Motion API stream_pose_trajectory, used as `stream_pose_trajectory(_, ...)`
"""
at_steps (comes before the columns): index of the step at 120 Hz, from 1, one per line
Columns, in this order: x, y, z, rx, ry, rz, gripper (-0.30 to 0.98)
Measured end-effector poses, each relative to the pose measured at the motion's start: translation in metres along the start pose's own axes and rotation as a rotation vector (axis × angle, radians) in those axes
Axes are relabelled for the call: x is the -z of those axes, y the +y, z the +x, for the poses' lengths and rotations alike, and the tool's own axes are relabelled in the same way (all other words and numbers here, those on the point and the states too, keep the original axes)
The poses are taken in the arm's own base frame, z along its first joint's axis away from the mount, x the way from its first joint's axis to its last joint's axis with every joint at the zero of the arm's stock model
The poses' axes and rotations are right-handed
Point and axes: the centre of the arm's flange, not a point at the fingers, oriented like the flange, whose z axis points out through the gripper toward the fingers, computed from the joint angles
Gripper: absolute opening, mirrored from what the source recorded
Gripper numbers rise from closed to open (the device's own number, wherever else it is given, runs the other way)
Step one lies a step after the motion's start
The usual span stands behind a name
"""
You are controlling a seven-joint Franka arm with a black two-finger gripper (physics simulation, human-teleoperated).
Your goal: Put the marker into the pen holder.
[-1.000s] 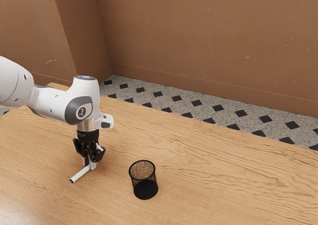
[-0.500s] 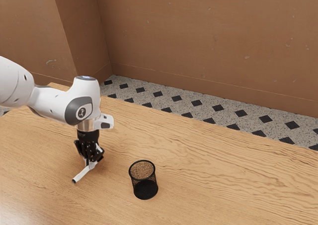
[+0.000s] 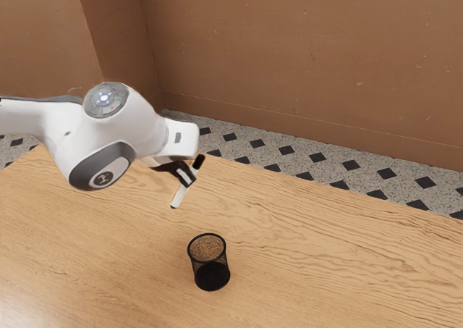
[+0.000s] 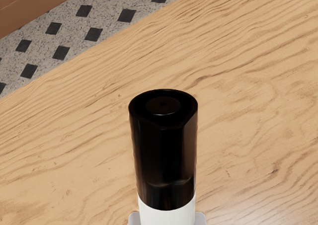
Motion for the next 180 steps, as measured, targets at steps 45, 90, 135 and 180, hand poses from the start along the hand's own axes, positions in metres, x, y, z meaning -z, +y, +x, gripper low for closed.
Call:
stream_pose_trajectory(45, 0.026, 0.099, -0.03, 0.135, 0.084, -0.02, -0.1)
stream_pose_trajectory(90, -0.012, 0.097, -0.038, 0.307, 0.014, -0.04, -0.1)
stream_pose_trajectory(135, -0.019, 0.093, -0.036, 0.32, 0.019, -0.011, 0.32)
stream_pose_trajectory(180, 0.177, -0.173, 0.141, 0.832, 0.03, 0.086, 0.62)
